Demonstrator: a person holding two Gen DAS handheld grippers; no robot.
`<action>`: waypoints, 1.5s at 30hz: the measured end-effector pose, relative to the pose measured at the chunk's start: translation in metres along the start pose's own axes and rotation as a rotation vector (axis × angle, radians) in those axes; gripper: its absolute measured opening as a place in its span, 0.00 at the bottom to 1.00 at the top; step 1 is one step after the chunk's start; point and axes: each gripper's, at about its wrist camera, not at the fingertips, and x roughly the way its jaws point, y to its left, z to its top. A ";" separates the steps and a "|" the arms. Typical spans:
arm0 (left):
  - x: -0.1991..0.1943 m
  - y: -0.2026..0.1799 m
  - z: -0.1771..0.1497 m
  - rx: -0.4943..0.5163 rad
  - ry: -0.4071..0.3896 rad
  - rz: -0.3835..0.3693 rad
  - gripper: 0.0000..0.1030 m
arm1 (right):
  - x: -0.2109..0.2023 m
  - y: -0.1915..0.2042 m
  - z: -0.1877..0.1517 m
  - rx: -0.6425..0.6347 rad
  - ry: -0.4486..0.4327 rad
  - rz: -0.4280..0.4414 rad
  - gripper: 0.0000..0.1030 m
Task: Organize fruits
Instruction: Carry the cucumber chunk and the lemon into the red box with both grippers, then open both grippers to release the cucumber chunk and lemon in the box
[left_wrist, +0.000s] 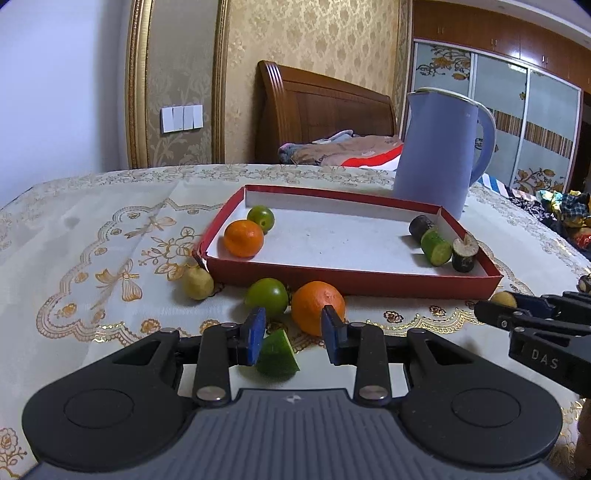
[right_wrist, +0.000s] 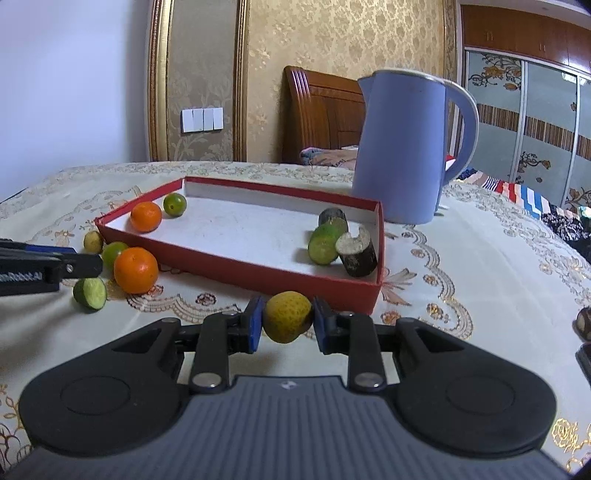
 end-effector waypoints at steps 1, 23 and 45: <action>0.001 -0.001 0.001 0.003 0.002 0.001 0.32 | 0.000 0.000 0.002 -0.002 -0.004 0.000 0.26; 0.088 -0.019 0.065 0.026 0.017 0.077 0.32 | 0.096 0.006 0.052 0.034 0.114 0.012 0.26; 0.135 0.000 0.069 -0.059 0.134 0.054 0.44 | 0.141 0.001 0.059 0.089 0.154 0.005 0.45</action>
